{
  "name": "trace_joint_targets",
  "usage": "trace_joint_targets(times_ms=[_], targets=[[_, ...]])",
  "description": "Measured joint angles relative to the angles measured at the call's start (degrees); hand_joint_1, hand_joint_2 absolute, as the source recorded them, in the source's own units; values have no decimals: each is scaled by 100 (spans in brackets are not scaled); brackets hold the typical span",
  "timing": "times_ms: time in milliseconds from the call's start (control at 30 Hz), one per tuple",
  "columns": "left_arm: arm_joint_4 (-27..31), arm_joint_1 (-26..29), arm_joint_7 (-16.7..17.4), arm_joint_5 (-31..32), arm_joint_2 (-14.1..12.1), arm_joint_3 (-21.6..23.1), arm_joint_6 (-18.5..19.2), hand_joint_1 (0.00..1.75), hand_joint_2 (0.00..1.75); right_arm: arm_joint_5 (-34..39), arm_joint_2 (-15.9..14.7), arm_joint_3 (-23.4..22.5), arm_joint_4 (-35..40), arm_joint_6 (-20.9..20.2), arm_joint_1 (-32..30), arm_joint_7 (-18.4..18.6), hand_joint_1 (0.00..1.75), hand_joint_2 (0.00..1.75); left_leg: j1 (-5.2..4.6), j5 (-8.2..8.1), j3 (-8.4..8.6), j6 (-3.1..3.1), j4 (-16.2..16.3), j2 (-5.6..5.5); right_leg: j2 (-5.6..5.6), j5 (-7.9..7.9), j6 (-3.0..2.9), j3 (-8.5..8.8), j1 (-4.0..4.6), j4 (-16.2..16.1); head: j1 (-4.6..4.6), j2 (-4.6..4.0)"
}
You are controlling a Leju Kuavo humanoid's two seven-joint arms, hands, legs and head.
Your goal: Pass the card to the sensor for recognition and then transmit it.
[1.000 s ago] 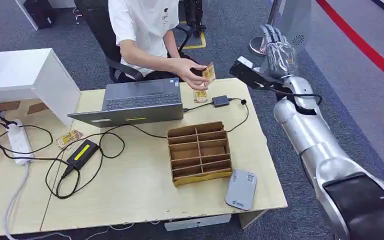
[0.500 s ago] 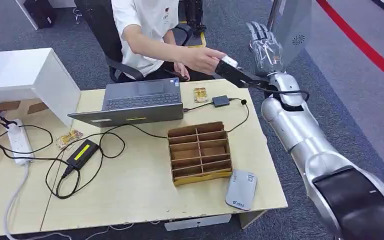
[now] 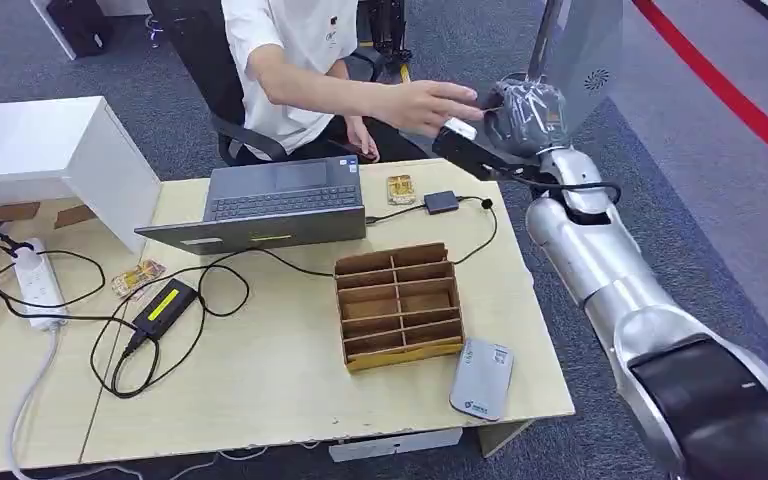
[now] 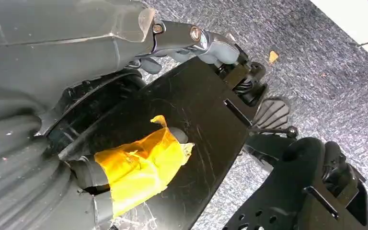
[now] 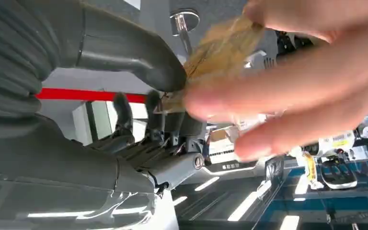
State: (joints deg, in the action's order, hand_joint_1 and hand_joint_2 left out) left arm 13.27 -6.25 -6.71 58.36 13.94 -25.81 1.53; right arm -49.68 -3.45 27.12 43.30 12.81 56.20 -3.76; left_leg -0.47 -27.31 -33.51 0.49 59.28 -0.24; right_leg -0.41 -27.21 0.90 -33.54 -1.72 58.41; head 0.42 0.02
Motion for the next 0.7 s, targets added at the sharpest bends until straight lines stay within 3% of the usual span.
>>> trace_joint_targets(times_ms=[400,700], targets=[[-2,9,-212,-273,-15,-155,194,0,175,57,-136,0,144,-28,-56,-35,175,175,0,0,1,0,0,0,1,0,0,-1,0,-1,0,0],[-2,77,-343,-481,-175,-374,171,0,175,157,-736,-94,1188,63,-886,-247,175,175,1,-2,-3,2,1,-4,-5,-1,1,0,2,-9,0,-2]])
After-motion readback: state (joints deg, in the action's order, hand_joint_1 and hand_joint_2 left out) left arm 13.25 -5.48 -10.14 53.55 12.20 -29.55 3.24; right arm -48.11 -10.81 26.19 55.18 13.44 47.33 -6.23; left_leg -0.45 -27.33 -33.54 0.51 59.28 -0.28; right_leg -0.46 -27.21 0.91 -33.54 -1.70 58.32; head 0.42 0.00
